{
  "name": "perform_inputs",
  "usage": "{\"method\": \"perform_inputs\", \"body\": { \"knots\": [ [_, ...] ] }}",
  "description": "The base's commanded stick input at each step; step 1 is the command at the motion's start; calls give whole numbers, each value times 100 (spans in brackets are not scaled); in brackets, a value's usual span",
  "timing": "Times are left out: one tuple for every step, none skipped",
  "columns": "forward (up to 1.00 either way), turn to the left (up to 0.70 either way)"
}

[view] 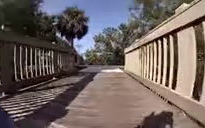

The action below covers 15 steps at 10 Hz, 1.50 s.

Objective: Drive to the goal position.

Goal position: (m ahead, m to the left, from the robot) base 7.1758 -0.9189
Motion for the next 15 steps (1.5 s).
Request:
{"method": "perform_inputs", "body": {
  "knots": [
    [100, 0],
    [100, 0],
    [100, 0],
    [100, 0],
    [100, 0],
    [100, 0],
    [100, 0],
    [100, 0],
    [100, 0],
    [100, 0],
    [100, 0],
    [100, 0],
    [100, 0],
    [100, 0],
    [100, 0]
  ]
}}
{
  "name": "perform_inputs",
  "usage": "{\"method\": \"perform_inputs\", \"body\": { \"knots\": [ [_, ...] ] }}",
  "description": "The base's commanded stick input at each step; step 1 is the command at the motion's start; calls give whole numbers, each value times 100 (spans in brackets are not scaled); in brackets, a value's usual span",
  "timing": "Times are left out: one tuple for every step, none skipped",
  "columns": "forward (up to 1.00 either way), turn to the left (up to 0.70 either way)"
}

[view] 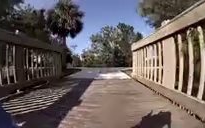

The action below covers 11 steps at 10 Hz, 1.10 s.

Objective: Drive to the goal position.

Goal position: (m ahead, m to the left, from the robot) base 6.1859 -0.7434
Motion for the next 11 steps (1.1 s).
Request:
{"method": "perform_inputs", "body": {
  "knots": [
    [100, 0],
    [100, 27],
    [100, 27],
    [100, 27],
    [100, 27],
    [100, 25],
    [100, 11],
    [100, 0],
    [100, 0],
    [100, 0],
    [100, 0]
  ]
}}
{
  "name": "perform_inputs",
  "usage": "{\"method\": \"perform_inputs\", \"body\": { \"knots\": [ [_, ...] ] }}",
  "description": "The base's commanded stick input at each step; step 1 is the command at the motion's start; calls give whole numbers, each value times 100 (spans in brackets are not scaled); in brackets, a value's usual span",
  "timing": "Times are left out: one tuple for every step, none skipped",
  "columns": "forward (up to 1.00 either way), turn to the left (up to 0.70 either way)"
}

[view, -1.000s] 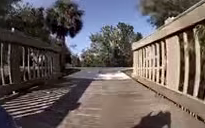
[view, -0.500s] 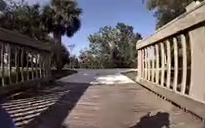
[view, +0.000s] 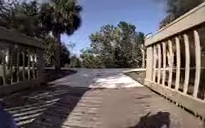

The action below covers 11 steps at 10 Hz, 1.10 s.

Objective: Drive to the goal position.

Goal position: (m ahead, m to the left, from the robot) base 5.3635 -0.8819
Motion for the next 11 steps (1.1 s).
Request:
{"method": "perform_inputs", "body": {
  "knots": [
    [100, 0],
    [100, 0],
    [100, 0],
    [100, 0],
    [100, 0],
    [100, 0],
    [100, 0],
    [100, 0],
    [100, 0],
    [100, 0],
    [100, 0]
  ]
}}
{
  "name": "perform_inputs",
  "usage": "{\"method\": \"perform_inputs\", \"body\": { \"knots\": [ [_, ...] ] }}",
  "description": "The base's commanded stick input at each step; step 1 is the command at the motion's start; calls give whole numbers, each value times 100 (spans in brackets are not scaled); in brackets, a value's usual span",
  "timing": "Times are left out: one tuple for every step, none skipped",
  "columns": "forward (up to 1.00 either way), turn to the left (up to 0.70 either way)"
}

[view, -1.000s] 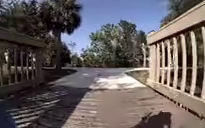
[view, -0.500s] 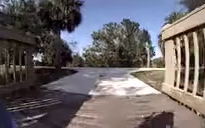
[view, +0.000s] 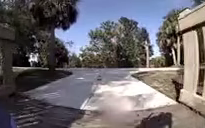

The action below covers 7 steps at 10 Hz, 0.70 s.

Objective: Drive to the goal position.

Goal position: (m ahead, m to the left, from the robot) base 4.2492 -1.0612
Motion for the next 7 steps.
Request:
{"method": "perform_inputs", "body": {
  "knots": [
    [100, 0],
    [100, 0],
    [100, 0],
    [100, 0],
    [100, 0],
    [100, 22],
    [100, 27]
  ]
}}
